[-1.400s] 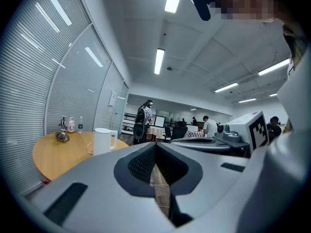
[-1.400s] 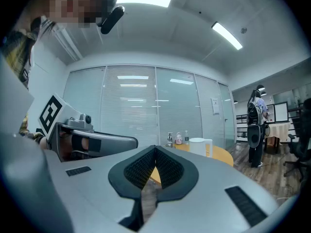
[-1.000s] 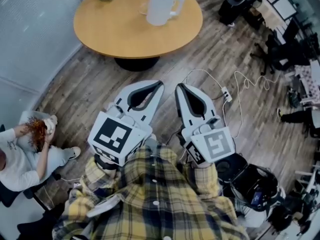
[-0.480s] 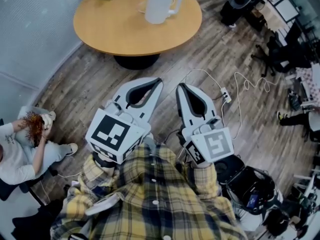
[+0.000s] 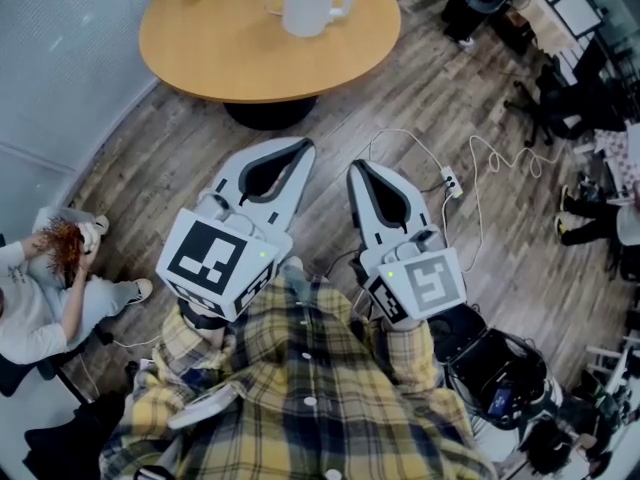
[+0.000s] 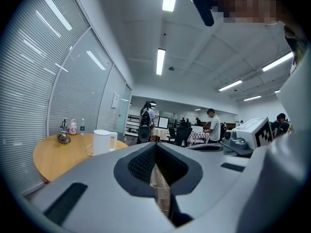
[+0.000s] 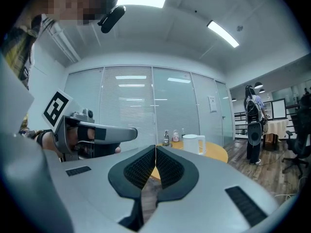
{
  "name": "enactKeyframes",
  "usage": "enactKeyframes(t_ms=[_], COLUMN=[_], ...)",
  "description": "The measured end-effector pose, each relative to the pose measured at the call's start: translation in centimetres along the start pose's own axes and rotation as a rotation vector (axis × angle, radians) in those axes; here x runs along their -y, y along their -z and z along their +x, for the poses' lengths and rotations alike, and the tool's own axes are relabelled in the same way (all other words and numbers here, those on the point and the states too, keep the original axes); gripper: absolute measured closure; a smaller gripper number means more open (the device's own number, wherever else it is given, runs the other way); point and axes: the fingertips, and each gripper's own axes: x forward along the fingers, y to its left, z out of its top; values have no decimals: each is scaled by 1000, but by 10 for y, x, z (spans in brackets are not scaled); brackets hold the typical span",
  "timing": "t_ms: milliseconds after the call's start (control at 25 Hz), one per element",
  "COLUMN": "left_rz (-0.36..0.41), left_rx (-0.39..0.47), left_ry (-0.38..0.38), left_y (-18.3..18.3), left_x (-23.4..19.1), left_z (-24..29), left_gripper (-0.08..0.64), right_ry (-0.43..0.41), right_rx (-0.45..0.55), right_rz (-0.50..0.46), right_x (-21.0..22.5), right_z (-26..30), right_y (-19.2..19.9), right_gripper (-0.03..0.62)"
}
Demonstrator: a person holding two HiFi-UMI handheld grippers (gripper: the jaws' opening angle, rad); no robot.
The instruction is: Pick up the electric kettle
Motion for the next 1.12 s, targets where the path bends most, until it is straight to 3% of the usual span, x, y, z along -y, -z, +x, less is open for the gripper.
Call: enactKeyframes(t_ms=[320, 1120], left_rz=[-8, -10], left_rx=[3, -28], left_ry=[-9, 56], left_y=[-5, -23], left_x=[-39, -195], left_z=[25, 116], left_gripper=[557, 557], right_ry=[-8, 58], right_rx=[-13, -37], right_rz=[-1, -3], right_x=[16, 74], right_z=[44, 219], right_y=[-2, -12], right_gripper=[560, 560])
